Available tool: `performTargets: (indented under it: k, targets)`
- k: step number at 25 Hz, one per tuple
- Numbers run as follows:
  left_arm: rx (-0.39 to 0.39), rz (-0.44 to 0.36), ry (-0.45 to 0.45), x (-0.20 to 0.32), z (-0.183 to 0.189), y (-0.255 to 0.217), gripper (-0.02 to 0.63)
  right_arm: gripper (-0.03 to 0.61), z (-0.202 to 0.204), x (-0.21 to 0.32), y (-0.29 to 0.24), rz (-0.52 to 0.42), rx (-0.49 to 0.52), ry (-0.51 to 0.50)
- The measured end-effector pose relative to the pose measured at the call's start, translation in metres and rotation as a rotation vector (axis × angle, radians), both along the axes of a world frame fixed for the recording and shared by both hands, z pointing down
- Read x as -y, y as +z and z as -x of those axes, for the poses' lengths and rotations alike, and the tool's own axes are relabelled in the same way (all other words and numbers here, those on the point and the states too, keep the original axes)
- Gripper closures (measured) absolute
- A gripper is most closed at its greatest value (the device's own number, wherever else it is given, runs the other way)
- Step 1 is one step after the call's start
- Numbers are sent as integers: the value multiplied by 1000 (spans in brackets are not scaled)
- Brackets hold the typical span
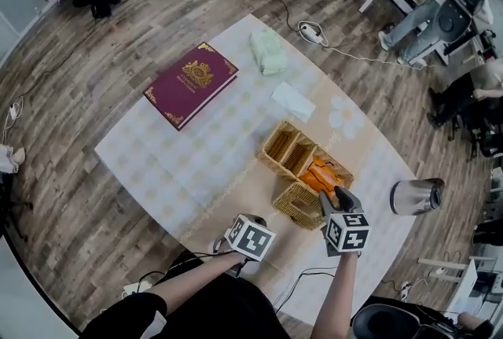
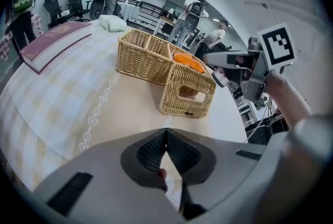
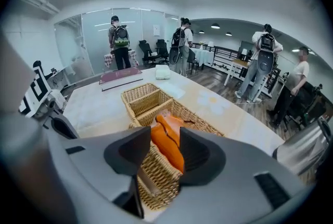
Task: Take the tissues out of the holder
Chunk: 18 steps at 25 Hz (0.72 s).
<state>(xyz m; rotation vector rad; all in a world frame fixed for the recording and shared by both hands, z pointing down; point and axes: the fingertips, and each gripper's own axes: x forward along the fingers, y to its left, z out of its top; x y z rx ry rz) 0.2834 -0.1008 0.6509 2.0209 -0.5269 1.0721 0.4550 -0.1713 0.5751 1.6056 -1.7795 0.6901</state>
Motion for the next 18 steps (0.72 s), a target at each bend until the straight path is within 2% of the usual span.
performTargets:
  k: [4,10,18]
  targets:
    - [8,10,-3,5,2,5,607,410,-19,19,10,37,-38,-16]
    - [23,32,-19,10,9,14,607,410,-23,28,39,155,-139,-120]
    - [24,62,-48,14,13,21,607,410,-24,31,48,249,-393,-276]
